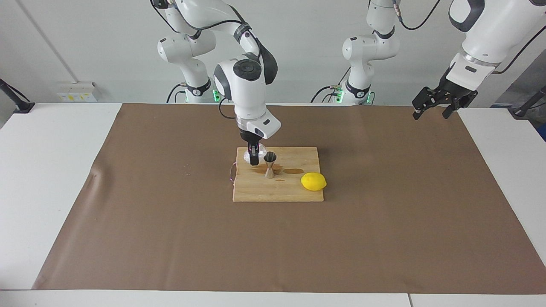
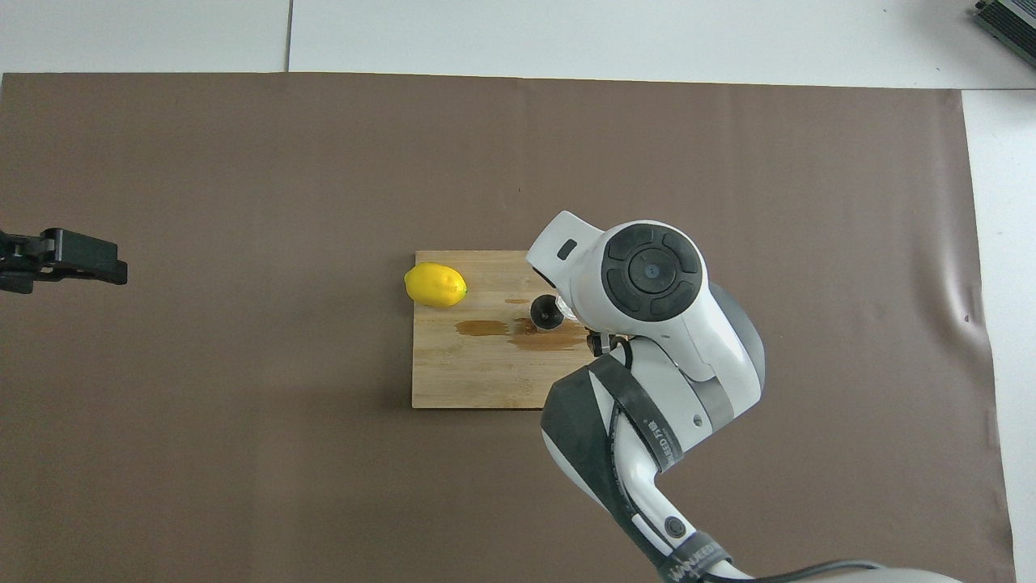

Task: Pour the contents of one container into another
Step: 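Position the white cup above the metal cup with the right gripper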

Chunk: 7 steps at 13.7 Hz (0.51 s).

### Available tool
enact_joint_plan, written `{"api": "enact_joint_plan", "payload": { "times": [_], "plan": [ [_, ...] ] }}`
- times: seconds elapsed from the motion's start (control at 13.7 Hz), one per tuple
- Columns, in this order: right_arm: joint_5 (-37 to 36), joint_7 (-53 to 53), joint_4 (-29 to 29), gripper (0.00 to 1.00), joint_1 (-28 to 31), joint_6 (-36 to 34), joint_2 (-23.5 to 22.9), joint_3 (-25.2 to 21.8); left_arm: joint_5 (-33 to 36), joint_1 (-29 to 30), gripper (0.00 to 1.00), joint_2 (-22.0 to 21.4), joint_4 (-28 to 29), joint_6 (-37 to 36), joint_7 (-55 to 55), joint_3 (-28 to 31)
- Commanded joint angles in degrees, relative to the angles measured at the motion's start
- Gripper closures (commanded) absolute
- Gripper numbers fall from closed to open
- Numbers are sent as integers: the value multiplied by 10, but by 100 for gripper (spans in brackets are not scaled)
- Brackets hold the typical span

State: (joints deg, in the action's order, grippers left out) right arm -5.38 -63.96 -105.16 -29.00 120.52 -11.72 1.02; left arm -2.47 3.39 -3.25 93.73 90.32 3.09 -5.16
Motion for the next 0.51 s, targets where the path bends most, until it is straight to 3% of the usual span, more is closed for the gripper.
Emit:
{"api": "enact_joint_plan", "payload": {
  "times": [0.0,0.44],
  "plan": [
    [-40,23,14,100,-11,-9,-10,2,24,-6,0,5,-19,-14,-6,1],
    [-114,73,13,100,-24,-5,-9,2,17,2,0,4,-18,-22,-3,0]
  ]
}}
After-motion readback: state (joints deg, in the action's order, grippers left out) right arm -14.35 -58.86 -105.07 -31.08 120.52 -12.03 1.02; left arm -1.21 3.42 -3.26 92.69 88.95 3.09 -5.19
